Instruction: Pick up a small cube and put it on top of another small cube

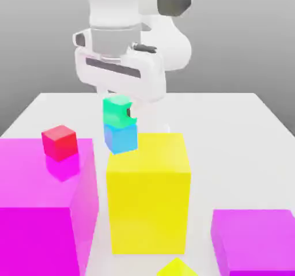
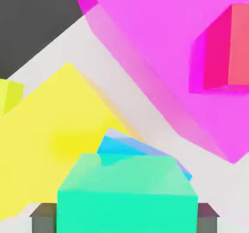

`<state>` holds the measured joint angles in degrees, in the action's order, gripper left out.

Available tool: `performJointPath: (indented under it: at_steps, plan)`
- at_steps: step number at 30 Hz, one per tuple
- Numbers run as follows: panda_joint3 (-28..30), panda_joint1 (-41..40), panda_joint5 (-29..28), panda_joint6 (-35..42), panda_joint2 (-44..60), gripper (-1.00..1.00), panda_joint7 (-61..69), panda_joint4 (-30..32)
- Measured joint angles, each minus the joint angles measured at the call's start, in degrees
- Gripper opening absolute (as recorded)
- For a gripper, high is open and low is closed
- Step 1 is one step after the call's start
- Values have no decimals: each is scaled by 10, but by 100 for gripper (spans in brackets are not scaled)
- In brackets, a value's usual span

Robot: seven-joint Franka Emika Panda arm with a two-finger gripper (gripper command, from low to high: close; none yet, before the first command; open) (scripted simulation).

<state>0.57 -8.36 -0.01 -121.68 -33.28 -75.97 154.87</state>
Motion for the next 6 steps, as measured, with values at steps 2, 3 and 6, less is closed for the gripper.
performJointPath:
  at_steps: [2, 3, 6]
  plan:
    - [-1, -1, -1, -6, 2, 100, -1, 4]
    - [-1, -1, -2, 4, -1, 100, -1, -2]
    - [-1, -1, -3, 65, -21, 100, -1, -43]
